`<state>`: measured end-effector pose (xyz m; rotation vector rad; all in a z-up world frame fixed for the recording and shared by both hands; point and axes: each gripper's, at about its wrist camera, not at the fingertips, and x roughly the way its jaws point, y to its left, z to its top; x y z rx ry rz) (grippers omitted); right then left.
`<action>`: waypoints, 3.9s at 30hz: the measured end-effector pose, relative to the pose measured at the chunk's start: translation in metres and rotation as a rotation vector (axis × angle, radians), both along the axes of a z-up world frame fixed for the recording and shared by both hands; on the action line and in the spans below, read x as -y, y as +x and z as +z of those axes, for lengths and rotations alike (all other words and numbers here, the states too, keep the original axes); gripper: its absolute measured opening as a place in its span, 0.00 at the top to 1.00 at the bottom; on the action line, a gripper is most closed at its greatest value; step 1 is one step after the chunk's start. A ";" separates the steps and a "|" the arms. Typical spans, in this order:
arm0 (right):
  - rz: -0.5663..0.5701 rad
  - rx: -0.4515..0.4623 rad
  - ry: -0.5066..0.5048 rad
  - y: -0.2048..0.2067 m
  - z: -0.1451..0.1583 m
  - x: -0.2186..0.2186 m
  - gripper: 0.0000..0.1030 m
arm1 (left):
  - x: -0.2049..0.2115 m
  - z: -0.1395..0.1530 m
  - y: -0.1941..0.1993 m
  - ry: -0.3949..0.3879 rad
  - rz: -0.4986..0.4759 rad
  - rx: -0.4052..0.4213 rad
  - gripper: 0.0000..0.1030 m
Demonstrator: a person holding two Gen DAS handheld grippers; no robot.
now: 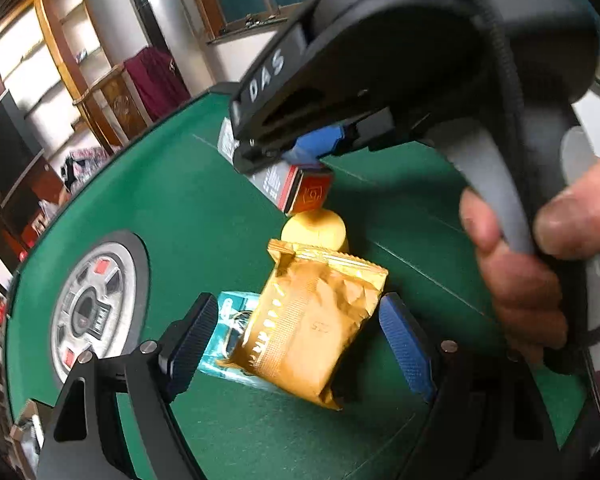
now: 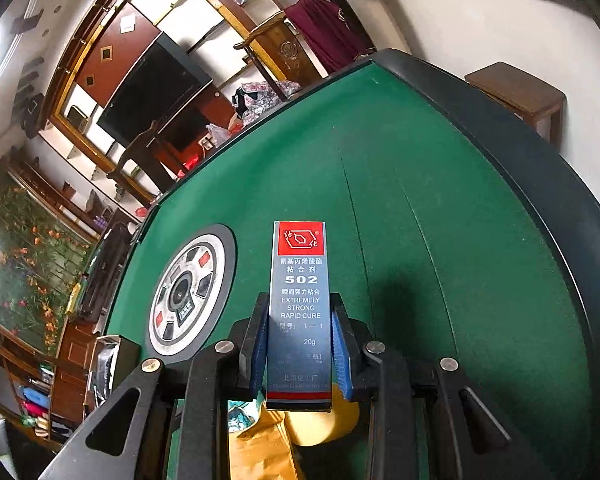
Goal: Organize objects
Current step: 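Grasp the red-white glue box with the right tool while the left tool grasps the yellow envelope, then lift the envelope with the left tool while the right tool lifts the glue box, then lower the envelope and glue box into the tray and open both tools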
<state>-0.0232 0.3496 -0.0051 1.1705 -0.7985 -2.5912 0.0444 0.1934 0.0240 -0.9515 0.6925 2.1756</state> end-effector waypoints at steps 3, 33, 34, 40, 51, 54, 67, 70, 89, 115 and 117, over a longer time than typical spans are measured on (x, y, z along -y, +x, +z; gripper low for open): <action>-0.003 0.001 0.015 0.001 0.000 0.001 0.71 | 0.001 -0.003 -0.002 0.010 0.014 0.025 0.58; 0.002 -0.110 0.350 0.010 0.021 0.050 0.71 | 0.167 0.063 0.050 0.384 0.392 0.078 0.58; 0.011 -0.116 0.372 0.011 0.021 0.055 0.71 | 0.172 0.064 0.051 0.385 0.403 0.075 0.58; 0.045 -0.154 0.504 0.019 0.019 0.084 0.71 | 0.207 0.069 0.064 0.392 0.480 0.042 0.58; 0.118 -0.227 0.670 0.037 0.024 0.136 0.71 | 0.263 0.081 0.091 0.444 0.585 -0.013 0.58; 0.125 -0.224 0.676 0.046 0.026 0.145 0.71 | 0.274 0.082 0.096 0.461 0.600 -0.021 0.58; 0.171 -0.273 0.743 0.081 0.054 0.197 0.71 | 0.322 0.076 0.113 0.534 0.672 -0.023 0.58; 0.193 -0.294 0.765 0.088 0.061 0.213 0.71 | 0.335 0.072 0.118 0.551 0.690 -0.026 0.58; 0.372 -0.378 0.872 0.114 0.071 0.336 0.71 | 0.419 0.064 0.134 0.586 0.825 -0.092 0.58; 0.561 -0.315 0.771 0.115 0.055 0.427 0.70 | 0.465 0.040 0.119 0.565 0.875 -0.073 0.58; 0.578 -0.290 0.732 0.112 0.054 0.431 0.70 | 0.467 0.038 0.123 0.575 0.876 -0.059 0.58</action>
